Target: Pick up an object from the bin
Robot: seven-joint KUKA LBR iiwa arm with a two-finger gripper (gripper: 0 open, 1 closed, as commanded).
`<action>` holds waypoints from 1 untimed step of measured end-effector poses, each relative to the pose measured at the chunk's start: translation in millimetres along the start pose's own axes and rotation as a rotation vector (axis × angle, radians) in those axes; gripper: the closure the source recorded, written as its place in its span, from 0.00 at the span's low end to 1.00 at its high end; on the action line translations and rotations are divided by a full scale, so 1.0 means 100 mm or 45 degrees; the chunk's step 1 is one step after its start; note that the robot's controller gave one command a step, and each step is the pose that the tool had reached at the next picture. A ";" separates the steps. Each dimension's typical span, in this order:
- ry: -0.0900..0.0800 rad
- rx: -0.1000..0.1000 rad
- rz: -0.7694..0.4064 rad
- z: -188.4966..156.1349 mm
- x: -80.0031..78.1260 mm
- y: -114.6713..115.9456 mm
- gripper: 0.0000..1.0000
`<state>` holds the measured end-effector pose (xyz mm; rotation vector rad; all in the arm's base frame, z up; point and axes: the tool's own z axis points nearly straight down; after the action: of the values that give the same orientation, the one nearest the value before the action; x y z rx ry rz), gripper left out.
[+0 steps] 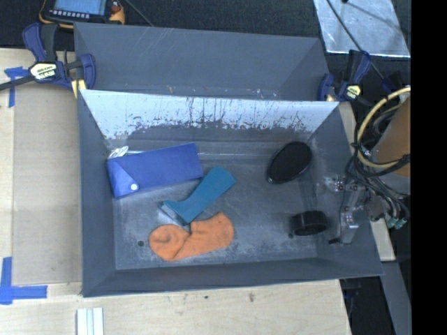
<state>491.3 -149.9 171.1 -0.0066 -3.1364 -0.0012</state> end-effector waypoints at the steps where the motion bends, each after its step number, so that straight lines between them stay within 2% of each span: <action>1: -0.011 0.002 -0.006 -0.05 -0.02 0.01 0.00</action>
Offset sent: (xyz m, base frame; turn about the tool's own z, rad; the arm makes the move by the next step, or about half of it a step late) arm 0.0329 -0.0080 -0.1011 0.0151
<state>493.3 -149.2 175.7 0.0003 -3.1447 0.0017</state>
